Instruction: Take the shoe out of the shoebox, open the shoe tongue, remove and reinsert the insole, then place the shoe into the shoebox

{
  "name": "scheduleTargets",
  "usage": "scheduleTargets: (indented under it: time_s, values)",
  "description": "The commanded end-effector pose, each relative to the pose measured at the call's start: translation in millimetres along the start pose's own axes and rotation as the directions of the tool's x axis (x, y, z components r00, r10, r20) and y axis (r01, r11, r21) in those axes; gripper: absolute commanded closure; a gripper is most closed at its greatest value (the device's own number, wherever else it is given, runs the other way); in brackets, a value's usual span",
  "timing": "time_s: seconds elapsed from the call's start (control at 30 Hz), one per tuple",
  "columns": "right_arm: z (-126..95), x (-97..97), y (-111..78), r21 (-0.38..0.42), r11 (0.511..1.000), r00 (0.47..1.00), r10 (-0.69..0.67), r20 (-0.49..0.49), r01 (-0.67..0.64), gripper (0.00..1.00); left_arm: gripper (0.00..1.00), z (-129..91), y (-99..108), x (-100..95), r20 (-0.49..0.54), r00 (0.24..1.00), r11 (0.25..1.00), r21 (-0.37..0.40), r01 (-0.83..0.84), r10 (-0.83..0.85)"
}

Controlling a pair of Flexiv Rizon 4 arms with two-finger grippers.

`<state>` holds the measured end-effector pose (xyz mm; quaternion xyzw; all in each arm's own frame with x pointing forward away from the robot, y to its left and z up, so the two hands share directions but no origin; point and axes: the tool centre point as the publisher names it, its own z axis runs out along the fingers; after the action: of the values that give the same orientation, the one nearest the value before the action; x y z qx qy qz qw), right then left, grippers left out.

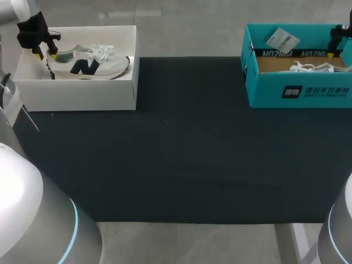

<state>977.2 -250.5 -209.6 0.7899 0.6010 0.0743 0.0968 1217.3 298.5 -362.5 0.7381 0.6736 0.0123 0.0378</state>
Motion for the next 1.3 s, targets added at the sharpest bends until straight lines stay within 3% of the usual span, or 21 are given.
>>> scheduleTargets:
  time_s: [0.03,0.27,0.63,0.77,0.93,1.13,1.3]
  values:
    - [0.3,-0.1,0.4,0.0,1.0,1.0,0.0,-0.001,0.0,0.0,0.53,14.4,21.2,6.9,0.034,0.999,0.995,0.103,0.003,-0.006]
    - [0.3,-0.1,0.4,0.0,1.0,1.0,0.0,-0.001,0.0,0.0,0.52,24.3,31.9,6.6,0.086,0.995,0.987,0.158,0.028,-0.042]
    - [0.3,-0.1,0.4,0.0,1.0,1.0,0.0,-0.001,0.0,0.0,0.54,36.0,33.6,8.5,0.053,0.998,0.978,0.208,0.006,-0.018]
    - [0.3,-0.1,0.4,0.0,1.0,1.0,0.0,-0.001,0.0,0.0,0.67,38.6,31.6,6.9,0.055,0.998,0.972,0.236,0.003,-0.017]
    - [0.3,-0.1,0.4,0.0,1.0,1.0,0.0,-0.001,0.0,0.0,1.0,33.8,29.4,5.2,0.051,0.999,0.966,0.257,-0.02,0.007]
    - [0.3,-0.1,0.4,0.0,1.0,1.0,0.0,-0.001,0.0,0.0,1.0,15.0,29.5,3.9,0.056,0.998,0.964,0.263,-0.044,0.03]
    - [0.3,-0.1,0.4,0.0,1.0,1.0,0.0,-0.001,0.0,0.0,1.0,-13.6,28.3,0.9,0.049,0.999,0.963,0.27,-0.008,-0.006]
